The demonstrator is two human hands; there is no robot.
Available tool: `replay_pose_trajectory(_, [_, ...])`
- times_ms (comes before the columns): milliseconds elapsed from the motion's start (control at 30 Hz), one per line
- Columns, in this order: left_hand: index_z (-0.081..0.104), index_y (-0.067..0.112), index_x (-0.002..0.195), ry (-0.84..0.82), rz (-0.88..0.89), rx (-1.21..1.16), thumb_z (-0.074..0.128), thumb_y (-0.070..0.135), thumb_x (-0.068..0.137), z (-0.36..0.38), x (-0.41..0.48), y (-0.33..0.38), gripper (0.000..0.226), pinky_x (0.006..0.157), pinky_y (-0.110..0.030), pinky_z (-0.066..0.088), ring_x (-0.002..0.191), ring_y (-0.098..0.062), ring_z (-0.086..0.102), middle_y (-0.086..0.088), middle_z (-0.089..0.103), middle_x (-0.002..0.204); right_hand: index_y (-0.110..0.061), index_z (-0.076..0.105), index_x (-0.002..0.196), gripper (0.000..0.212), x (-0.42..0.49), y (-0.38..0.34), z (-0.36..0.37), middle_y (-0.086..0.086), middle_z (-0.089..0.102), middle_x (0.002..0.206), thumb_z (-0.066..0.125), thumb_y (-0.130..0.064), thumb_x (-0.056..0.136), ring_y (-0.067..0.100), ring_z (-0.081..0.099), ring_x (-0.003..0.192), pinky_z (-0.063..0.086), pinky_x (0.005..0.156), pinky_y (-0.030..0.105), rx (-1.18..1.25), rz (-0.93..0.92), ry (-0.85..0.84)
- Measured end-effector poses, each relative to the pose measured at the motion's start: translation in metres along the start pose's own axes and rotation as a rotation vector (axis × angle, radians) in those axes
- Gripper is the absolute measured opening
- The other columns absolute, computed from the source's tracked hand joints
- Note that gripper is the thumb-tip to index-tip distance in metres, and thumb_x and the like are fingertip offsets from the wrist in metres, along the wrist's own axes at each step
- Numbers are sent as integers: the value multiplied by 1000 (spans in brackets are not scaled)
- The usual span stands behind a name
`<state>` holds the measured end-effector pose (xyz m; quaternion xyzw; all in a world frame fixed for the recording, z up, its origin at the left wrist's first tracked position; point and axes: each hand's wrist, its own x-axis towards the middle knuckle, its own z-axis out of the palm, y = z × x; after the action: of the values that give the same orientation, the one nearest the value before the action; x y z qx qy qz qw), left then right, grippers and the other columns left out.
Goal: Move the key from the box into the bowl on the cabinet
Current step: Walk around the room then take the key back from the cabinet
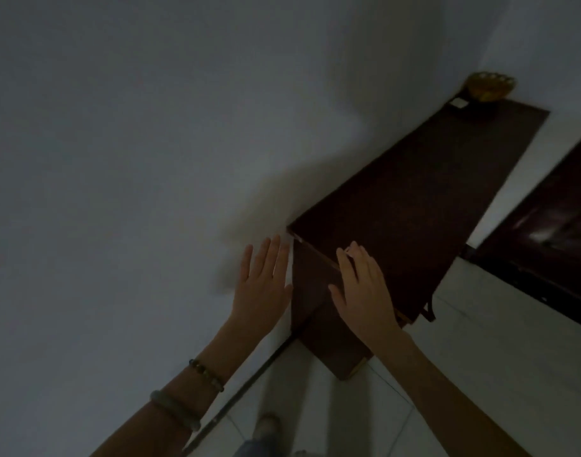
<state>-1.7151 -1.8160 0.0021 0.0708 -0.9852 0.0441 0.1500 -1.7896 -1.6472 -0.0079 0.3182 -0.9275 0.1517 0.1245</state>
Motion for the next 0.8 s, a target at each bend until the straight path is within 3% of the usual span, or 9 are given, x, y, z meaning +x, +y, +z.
replay_pose_trajectory(133, [46, 0, 130, -13, 123, -46, 79, 34, 65, 16, 28, -10, 81, 100, -57, 40, 124, -34, 49, -20, 51, 135, -1, 44, 130, 64, 12, 5, 10, 31, 45, 134, 73, -16, 75, 45, 43, 124, 38, 100, 54, -5, 138, 7])
replay_pose_trajectory(300, [41, 1, 134, -35, 210, -166, 77, 31, 68, 37, 47, -9, 81, 104, -56, 35, 127, -33, 45, -19, 47, 139, 2, 46, 127, 61, 14, 13, 23, 33, 45, 132, 74, -14, 75, 48, 43, 123, 38, 99, 58, -23, 261, 23])
replay_pose_trajectory(533, [43, 2, 133, -63, 294, -221, 80, 32, 64, 53, 52, -4, 84, 101, -55, 38, 126, -32, 46, -19, 49, 138, 3, 50, 122, 52, 24, 20, 41, 31, 51, 128, 71, -15, 78, 45, 48, 120, 41, 98, 56, -6, 312, 20])
replay_pose_trajectory(800, [40, 1, 135, -92, 276, -240, 78, 30, 67, 57, 57, -2, 83, 104, -54, 33, 129, -33, 42, -19, 45, 140, -13, 27, 141, 58, 47, 41, 68, 19, 29, 149, 49, -36, 92, 31, 24, 138, 24, 111, 41, 5, 282, -201])
